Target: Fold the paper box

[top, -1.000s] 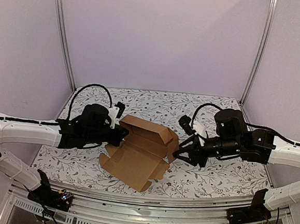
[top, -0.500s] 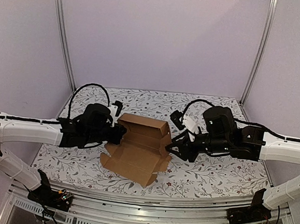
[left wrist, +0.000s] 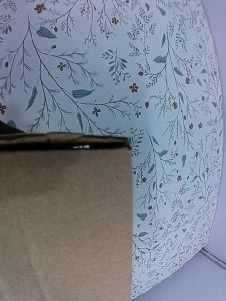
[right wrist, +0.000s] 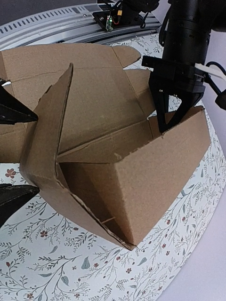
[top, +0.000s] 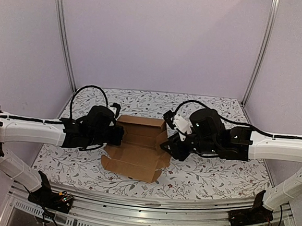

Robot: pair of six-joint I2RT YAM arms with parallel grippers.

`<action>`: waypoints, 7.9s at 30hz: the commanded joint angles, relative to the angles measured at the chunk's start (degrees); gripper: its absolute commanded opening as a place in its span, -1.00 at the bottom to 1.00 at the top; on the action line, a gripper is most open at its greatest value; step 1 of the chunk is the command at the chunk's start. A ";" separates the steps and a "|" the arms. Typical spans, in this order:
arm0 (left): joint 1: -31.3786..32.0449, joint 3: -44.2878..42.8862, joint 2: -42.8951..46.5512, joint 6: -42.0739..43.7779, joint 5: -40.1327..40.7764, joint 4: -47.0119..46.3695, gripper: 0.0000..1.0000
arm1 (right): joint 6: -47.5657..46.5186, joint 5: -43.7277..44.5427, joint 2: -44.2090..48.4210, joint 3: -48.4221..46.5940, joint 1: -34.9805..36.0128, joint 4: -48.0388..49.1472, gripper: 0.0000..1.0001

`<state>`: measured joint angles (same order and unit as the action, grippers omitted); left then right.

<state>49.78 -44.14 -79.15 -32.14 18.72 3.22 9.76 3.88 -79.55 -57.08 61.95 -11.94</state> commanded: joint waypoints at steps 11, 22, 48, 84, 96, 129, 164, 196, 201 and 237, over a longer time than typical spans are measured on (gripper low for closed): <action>3.54 -2.89 -1.09 -4.66 6.04 3.64 -1.00 | 3.61 11.46 -6.76 -2.33 0.61 8.42 -0.10; 6.79 -3.84 -1.35 -10.43 13.34 7.57 -1.00 | 6.21 19.64 -10.03 -2.50 0.56 13.56 -0.13; 10.76 -8.27 -4.65 -17.88 18.17 14.89 -1.00 | 7.45 28.26 -17.33 -2.64 0.75 24.92 -0.48; 12.13 -14.31 -9.87 -19.24 16.54 19.82 -0.40 | 7.00 34.08 -20.08 -4.55 1.86 28.03 -1.00; 13.94 -8.55 -2.63 -15.57 13.37 18.70 0.32 | 5.87 33.91 -22.00 -4.90 1.09 26.55 -1.00; 6.22 -0.51 11.52 8.33 -10.25 0.61 -0.76 | -12.20 0.90 -34.30 9.27 -3.98 61.18 -1.00; 0.76 -5.28 -15.84 0.19 -22.72 -19.73 -1.00 | -10.02 -0.09 -45.14 11.64 -4.42 75.69 -0.99; 1.63 -3.86 -20.48 -0.40 -21.15 -18.29 -1.00 | -6.59 3.15 -44.09 13.43 -4.30 78.82 -0.32; 1.90 -3.85 -20.29 -0.32 -21.01 -17.74 -1.00 | -6.93 3.51 -43.58 12.15 -4.37 78.68 -0.36; 2.43 -2.76 -17.07 -0.26 -19.24 -16.50 -1.00 | -6.51 4.79 -44.27 10.55 -3.29 77.38 -0.48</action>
<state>51.90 -48.25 -96.97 -33.01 -1.45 -17.02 2.92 7.40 -124.86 -47.83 58.13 64.77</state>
